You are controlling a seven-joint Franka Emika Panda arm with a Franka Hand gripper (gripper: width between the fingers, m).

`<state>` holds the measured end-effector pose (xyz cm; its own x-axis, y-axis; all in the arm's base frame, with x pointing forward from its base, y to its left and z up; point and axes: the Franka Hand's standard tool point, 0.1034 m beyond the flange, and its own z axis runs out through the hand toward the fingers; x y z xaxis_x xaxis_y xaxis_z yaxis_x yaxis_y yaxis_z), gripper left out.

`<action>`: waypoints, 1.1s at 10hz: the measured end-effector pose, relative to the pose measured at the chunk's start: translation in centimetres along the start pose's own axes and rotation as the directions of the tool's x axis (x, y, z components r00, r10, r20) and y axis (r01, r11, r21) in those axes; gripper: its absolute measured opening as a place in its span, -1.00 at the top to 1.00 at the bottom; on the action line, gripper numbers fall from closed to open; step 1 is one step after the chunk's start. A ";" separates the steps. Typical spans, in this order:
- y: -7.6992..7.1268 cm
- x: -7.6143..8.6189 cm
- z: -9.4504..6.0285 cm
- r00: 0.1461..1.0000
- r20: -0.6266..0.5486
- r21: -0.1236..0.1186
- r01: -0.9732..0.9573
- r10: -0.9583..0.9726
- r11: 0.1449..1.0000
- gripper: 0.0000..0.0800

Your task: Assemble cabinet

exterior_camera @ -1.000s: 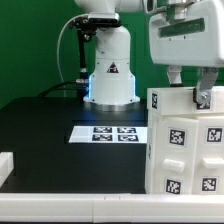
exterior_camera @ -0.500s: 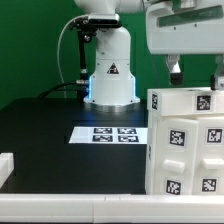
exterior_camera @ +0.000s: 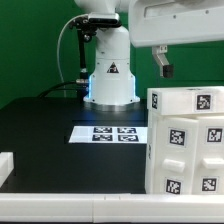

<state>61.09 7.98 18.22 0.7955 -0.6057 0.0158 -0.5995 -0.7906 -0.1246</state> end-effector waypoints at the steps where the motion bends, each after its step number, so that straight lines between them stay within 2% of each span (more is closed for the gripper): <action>1: -0.1 0.0 0.5 0.982 -0.004 -0.001 0.186 -0.186 0.982 -0.99; 2: -0.5 -0.5 1.4 0.940 0.006 -0.007 0.342 -0.342 0.940 -0.99; 3: -1.3 -0.2 1.3 0.886 0.021 -0.010 0.463 -0.463 0.886 -0.99; 4: -1.9 -0.1 1.4 0.810 0.028 -0.028 0.587 -0.586 0.809 -0.99; 6: -1.7 0.1 1.5 0.741 0.030 -0.030 0.671 -0.670 0.741 -0.99; 8: -1.3 0.2 1.3 0.541 0.054 -0.035 0.841 -0.839 0.540 -0.99; 9: -1.2 0.0 0.9 0.358 0.082 -0.017 0.934 -0.930 0.357 -0.99; 10: -1.3 -0.5 0.5 0.263 0.094 -0.006 0.965 -0.960 0.264 -0.99; 11: -1.2 -0.8 -0.1 0.151 0.094 0.015 0.988 -0.984 0.153 -0.99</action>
Offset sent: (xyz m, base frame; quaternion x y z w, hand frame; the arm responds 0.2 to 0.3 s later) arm 0.0134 0.0254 -0.0034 -0.0372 -0.0380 -0.3439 0.9375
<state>61.19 9.44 18.43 0.7183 0.6950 0.0319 0.6957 -0.7181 -0.0188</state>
